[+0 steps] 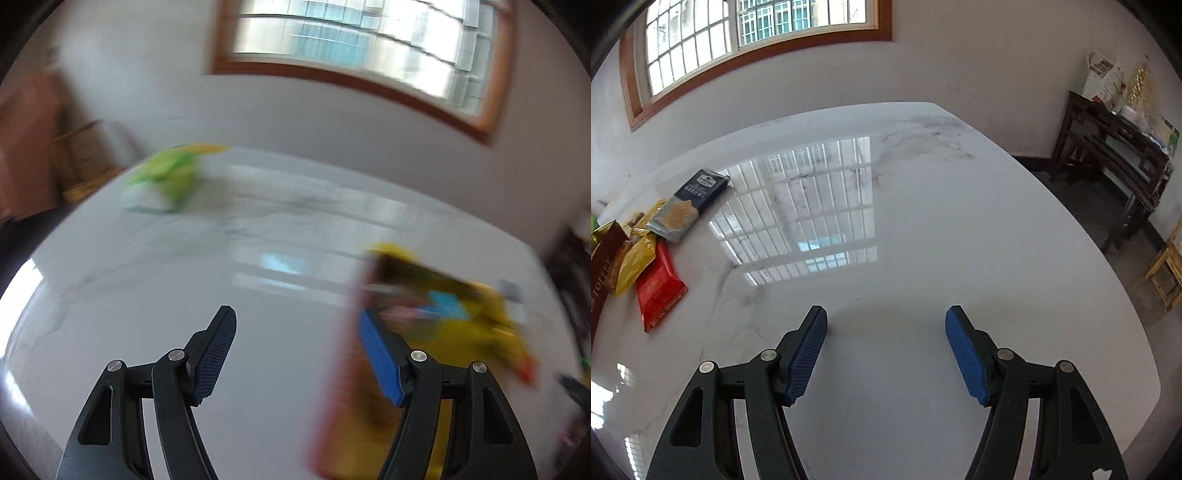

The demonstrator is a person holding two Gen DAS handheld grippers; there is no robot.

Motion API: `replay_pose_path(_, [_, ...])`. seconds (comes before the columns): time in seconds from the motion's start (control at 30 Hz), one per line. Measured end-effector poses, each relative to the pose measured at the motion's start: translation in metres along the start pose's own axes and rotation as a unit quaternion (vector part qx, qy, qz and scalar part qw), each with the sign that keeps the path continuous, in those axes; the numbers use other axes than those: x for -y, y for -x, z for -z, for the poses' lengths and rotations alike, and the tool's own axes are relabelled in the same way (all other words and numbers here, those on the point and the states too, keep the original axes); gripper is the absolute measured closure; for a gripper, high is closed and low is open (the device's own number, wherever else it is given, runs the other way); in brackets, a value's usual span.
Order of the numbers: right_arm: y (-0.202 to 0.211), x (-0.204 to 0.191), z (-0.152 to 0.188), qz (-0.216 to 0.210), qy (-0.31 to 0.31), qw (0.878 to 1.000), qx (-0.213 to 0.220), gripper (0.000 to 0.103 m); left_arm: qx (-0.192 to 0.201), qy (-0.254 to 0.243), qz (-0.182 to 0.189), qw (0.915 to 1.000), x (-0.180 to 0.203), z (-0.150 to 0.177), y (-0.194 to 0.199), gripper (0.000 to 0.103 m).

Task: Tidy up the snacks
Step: 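Move both open tools back toward the remaining snacks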

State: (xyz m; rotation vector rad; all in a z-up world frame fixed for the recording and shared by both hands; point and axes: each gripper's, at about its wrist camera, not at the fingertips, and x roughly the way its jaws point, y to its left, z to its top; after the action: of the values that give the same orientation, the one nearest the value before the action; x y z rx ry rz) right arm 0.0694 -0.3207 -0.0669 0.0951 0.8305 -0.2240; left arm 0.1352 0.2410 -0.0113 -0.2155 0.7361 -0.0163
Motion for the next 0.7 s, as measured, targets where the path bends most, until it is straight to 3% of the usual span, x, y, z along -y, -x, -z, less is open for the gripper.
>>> replay_pose_path(0.07, [0.000, 0.001, 0.003, -0.007, 0.011, 1.000, 0.002, 0.039, -0.030, -0.045, 0.068, 0.9962, 0.045, -0.005, 0.015, 0.033])
replay_pose_path(0.13, [0.004, 0.003, 0.006, -0.016, 0.011, 1.000, 0.010, 0.039, -0.075, -0.089, 0.120, 0.9860, 0.090, -0.007, 0.017, 0.033])
replay_pose_path(0.27, [0.006, 0.006, 0.006, -0.037, 0.000, 0.999, 0.016, 0.039, -0.162, -0.139, 0.168, 0.9623, 0.172, 0.001, 0.001, 0.033])
replay_pose_path(0.4, [0.006, 0.004, 0.006, -0.055, 0.002, 0.998, 0.015, 0.039, -0.245, -0.117, 0.175, 0.9465, 0.222, 0.007, -0.040, 0.035])
replay_pose_path(0.6, [0.011, 0.002, 0.009, -0.074, 0.011, 0.997, 0.024, 0.039, -0.302, -0.102, 0.161, 0.9342, 0.255, 0.009, -0.084, 0.042])
replay_pose_path(0.7, [0.010, 0.001, 0.008, -0.082, 0.015, 0.996, 0.022, 0.039, -0.312, -0.109, 0.161, 0.9299, 0.268, 0.010, -0.095, 0.044])
